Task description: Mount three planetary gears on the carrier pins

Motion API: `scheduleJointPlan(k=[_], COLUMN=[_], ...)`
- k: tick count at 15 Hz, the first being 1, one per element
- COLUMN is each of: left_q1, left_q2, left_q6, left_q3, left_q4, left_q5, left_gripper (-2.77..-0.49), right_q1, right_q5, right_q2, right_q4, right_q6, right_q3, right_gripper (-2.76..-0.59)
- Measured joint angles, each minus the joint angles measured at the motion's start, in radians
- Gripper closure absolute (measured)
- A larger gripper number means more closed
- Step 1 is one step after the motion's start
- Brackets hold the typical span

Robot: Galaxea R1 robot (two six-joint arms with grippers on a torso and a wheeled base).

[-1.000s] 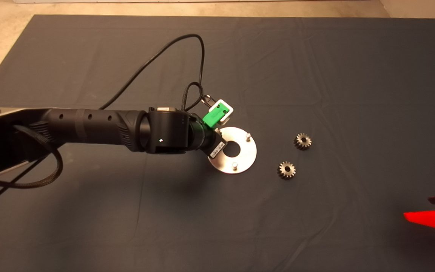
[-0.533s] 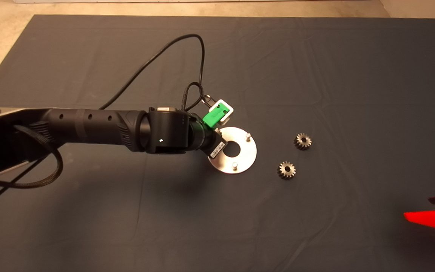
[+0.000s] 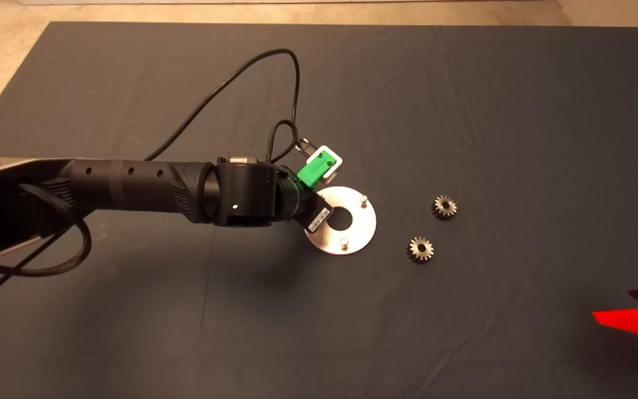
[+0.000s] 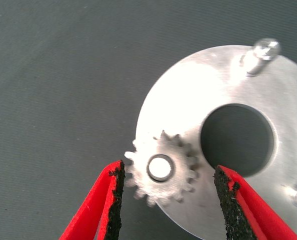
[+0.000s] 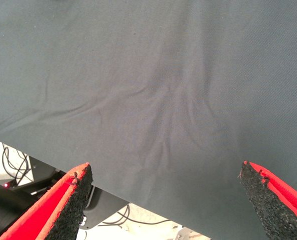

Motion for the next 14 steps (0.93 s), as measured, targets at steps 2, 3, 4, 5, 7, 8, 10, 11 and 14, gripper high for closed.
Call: scheduleJointPlan(k=[2, 3, 4, 5, 7, 8, 10, 11, 14], left_q1=[0.000, 0.000, 0.000, 0.000, -0.001, -0.004, -0.009, -0.009, -0.009], left_q2=[-0.013, -0.019, -0.022, -0.024, -0.027, -0.031, -0.052, -0.076, -0.177], left_q6=[0.000, 0.000, 0.000, 0.000, -0.001, -0.001, -0.015, -0.030, -0.113], left_q3=[0.053, 0.079, 0.095, 0.109, 0.144, 0.158, 0.202, 0.241, 0.348], left_q4=[0.000, 0.000, 0.000, 0.000, 0.000, 0.000, 0.000, 0.000, -0.018], left_q5=[0.015, 0.029, 0.046, 0.070, 0.131, 0.163, 0.222, 0.227, 0.228], left_gripper=[-1.20, -1.32, -1.34, -1.40, -1.49, -1.49, -1.60, -1.64, -1.64], right_q1=[0.000, 0.000, 0.000, 0.000, 0.000, 0.000, 0.000, 0.000, 0.000], right_q5=[0.000, 0.000, 0.000, 0.000, 0.000, 0.000, -0.001, -0.002, -0.004], right_q2=[0.000, 0.000, 0.000, 0.000, 0.000, 0.000, 0.001, 0.003, 0.084], right_q4=[0.000, 0.000, 0.000, 0.000, 0.000, 0.000, 0.000, 0.000, 0.000], right_q6=[0.000, 0.000, 0.000, 0.000, 0.000, 0.000, 0.000, 0.000, -0.001], right_q3=[0.000, 0.000, 0.000, 0.000, 0.000, 0.000, 0.000, 0.000, -0.002], right_gripper=[-2.21, -2.21, -2.21, -2.21, -2.21, -2.21, -2.21, -2.21, -2.21])
